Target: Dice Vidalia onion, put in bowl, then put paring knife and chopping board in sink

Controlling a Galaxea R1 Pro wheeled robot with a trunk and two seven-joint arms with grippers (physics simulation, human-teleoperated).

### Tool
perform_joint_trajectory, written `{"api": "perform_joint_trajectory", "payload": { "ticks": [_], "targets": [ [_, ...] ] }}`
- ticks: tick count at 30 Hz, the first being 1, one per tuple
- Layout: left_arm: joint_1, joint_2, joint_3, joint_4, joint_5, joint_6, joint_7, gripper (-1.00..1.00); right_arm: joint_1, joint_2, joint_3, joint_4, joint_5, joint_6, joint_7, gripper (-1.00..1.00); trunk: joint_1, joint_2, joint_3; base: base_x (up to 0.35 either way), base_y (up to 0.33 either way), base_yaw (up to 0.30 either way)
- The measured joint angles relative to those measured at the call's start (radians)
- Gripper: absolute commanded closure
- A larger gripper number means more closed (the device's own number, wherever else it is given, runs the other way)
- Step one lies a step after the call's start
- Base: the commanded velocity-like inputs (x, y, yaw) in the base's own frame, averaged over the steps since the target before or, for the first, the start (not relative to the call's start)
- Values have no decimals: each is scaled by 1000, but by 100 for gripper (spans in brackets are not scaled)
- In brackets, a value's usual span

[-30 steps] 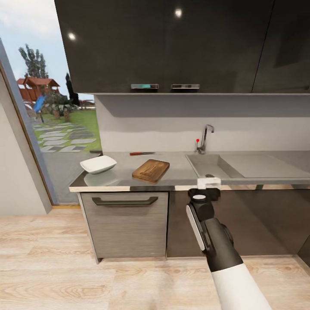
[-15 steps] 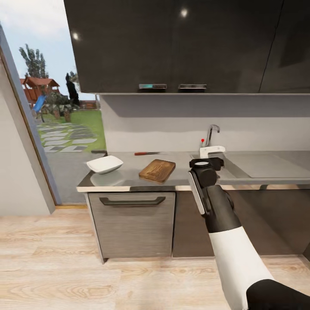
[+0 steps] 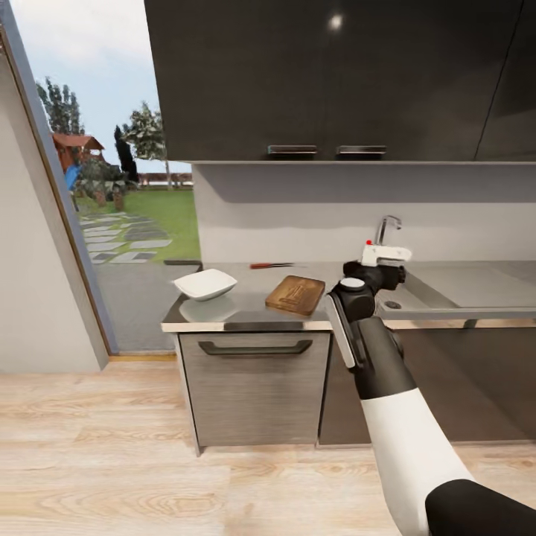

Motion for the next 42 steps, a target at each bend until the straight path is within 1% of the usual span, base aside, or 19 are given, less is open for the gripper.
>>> {"api": "perform_joint_trajectory", "payload": {
  "ticks": [1,2,3,4,6,7,9,10,14,16,19,24,26,28,31,32,34,37,42],
  "targets": [
    [0,1,0,0,0,0,0,-100,0,0,0,12,-33,-29,-38,-100,0,0,0,0,298,0],
    [0,1,0,0,0,0,0,-100,0,0,0,20,-53,-45,-57,-100,0,0,0,0,298,0],
    [0,2,0,0,0,0,0,-100,0,0,-1,38,-92,-78,-92,-100,0,0,0,0,298,0],
    [0,2,0,-1,0,0,0,-100,0,0,0,49,-114,-97,-111,-100,0,0,0,0,299,0],
    [0,2,0,-1,0,0,1,-100,-4,0,0,110,-206,-191,-188,-100,0,0,0,0,299,0],
    [0,3,0,-1,0,0,1,-100,-11,0,0,150,-241,-246,-222,-100,0,0,0,0,299,0],
    [0,3,0,-1,0,0,1,-100,-21,0,0,188,-265,-294,-247,-100,0,0,0,0,299,0],
    [0,3,0,-1,0,0,1,-100,-30,0,1,222,-284,-333,-261,-100,0,0,0,0,299,0],
    [0,4,0,-1,0,0,1,-100,-44,0,2,286,-322,-409,-280,-100,0,0,0,0,299,0],
    [0,4,0,-1,0,0,1,-100,-50,0,3,310,-362,-450,-286,-100,0,0,0,0,299,0],
    [0,4,0,-2,0,0,1,-100,-52,0,4,317,-390,-466,-290,-100,0,0,0,16,299,0],
    [0,3,0,-1,0,0,1,-100,-56,0,5,316,-404,-473,-291,-100,0,0,0,83,297,0],
    [0,3,0,0,0,0,1,-100,-79,0,5,312,-416,-473,-292,-100,0,0,0,190,255,0],
    [0,2,0,0,0,0,1,-100,-111,0,5,311,-445,-471,-293,-100,0,0,0,235,186,0],
    [0,1,0,0,0,0,1,-100,-182,0,5,311,-547,-465,-304,-100,-1,0,0,266,71,0],
    [0,1,0,0,0,0,1,-100,-194,0,5,311,-567,-465,-310,-100,0,0,0,271,33,0],
    [0,1,0,0,0,0,2,-100,-231,0,6,313,-625,-463,-343,-100,0,0,0,267,10,0],
    [0,1,-1,0,0,0,1,-100,-270,0,5,317,-674,-462,-385,-100,0,0,0,248,-43,0],
    [0,1,-1,-1,0,0,2,-100,-290,0,4,319,-720,-462,-405,-100,0,0,0,153,-50,0]
  ]
}}
